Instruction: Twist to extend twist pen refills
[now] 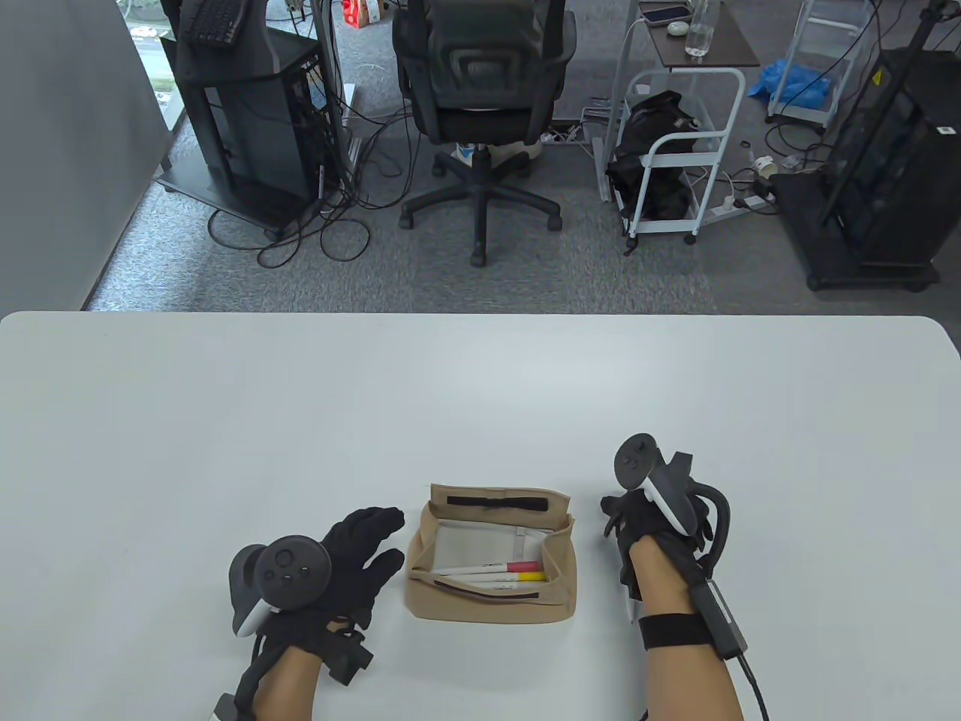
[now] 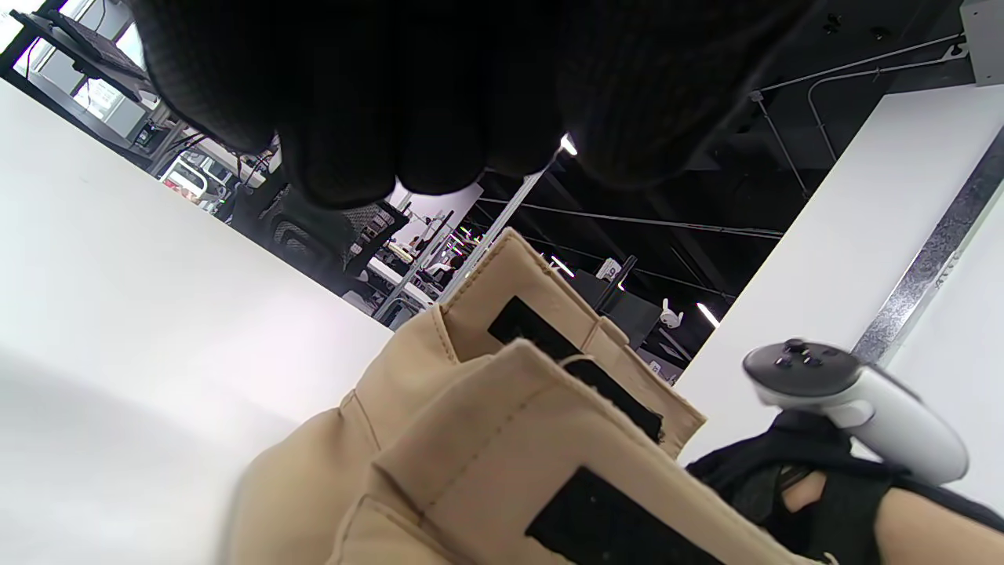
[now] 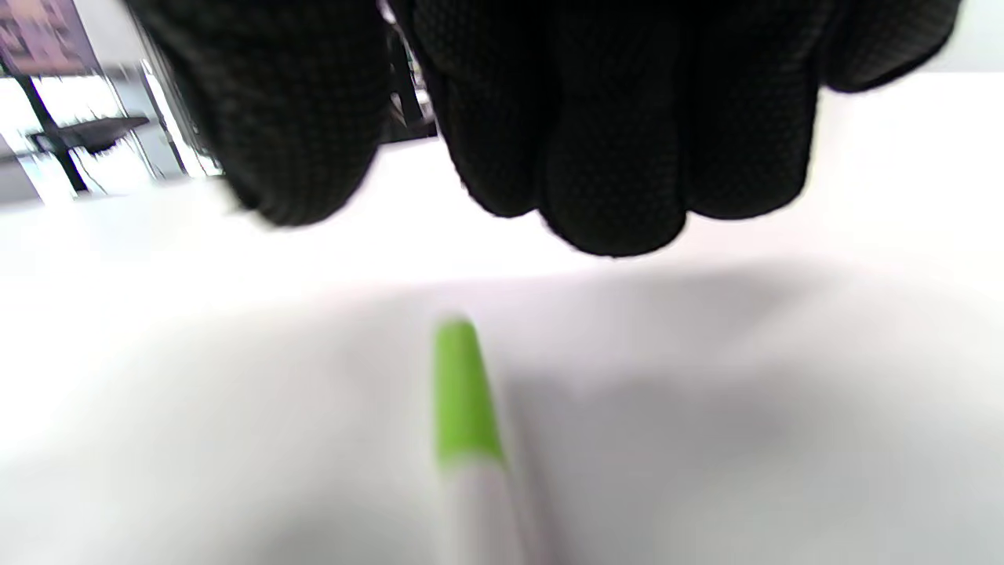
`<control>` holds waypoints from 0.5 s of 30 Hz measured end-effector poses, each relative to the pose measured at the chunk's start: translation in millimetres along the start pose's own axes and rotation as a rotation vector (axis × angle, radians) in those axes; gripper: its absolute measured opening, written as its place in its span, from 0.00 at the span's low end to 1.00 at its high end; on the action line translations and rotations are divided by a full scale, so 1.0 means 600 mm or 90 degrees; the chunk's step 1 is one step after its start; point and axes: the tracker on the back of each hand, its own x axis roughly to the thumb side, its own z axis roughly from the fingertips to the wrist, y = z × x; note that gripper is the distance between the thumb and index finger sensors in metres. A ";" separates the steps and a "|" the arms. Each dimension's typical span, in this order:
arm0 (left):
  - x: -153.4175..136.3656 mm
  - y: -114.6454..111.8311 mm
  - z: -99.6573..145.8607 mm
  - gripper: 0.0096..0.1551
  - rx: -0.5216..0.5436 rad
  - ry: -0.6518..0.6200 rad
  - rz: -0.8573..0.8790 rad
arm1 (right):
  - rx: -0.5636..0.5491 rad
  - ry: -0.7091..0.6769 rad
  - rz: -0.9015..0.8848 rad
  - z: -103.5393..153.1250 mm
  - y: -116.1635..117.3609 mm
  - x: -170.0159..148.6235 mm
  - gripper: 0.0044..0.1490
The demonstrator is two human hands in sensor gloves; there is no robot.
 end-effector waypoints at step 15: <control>0.026 -0.019 -0.003 0.36 -0.026 -0.032 -0.038 | 0.126 -0.199 -0.089 0.072 -0.066 0.100 0.39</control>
